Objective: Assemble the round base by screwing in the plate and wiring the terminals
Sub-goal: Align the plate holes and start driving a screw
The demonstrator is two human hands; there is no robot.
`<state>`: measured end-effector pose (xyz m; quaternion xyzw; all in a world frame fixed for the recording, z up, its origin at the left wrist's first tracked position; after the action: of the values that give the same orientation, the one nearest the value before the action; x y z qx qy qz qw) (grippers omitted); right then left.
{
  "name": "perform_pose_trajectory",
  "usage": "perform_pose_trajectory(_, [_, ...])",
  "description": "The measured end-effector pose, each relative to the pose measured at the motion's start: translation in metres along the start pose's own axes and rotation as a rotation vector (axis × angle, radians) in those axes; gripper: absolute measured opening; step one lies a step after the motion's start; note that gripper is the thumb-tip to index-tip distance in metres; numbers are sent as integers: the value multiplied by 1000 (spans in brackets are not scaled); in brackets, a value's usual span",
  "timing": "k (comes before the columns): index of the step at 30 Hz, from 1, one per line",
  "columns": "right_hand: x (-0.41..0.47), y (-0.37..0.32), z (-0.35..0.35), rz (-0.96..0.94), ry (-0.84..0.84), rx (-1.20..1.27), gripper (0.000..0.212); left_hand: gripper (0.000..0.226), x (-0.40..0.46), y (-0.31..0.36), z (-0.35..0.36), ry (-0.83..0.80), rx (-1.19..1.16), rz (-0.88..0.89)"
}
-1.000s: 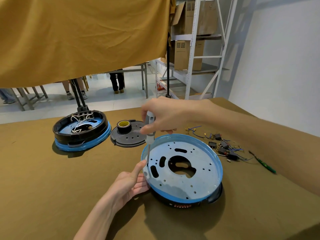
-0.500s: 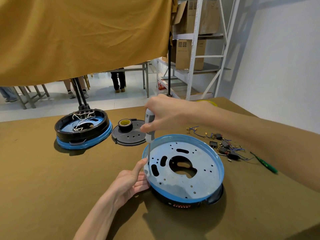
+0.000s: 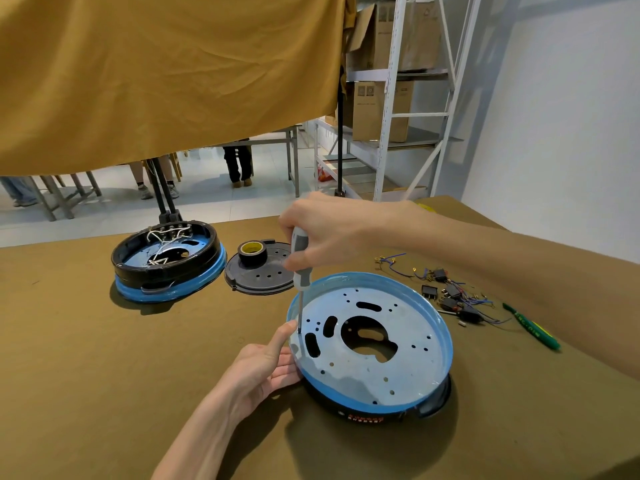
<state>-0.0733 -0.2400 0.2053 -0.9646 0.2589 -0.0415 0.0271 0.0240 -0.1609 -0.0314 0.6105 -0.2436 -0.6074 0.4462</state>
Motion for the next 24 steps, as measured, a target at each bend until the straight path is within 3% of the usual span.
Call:
perform_pose_trajectory(3, [4, -1, -1, 47, 44, -40, 37, 83, -1, 1, 0, -6, -8, 19])
perform_pose_trajectory(8, [-3, 2, -4, 93, -227, 29, 30, 81, -4, 2, 1, 3, -5, 27])
perform_pose_trajectory(12, [-9, -1, -9, 52, -139, 18, 21, 81, -2, 1, -1, 14, 0, 11])
perform_pose_trajectory(22, [-10, 1, -3, 103, 15, -2, 47, 82, 1, 0, -1, -15, -1, 14])
perform_pose_trajectory(24, [-10, 2, -5, 126, -22, 39, 44, 83, 1, -1, -1, -14, 2, 24])
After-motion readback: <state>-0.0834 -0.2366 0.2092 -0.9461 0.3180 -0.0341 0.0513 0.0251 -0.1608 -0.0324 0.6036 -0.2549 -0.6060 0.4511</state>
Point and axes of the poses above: each hand's wrist, its own x-axis towards the middle knuckle, its own z-axis out of the palm, y = z × x, the point moved 6 cm from there along x, towards the middle knuckle
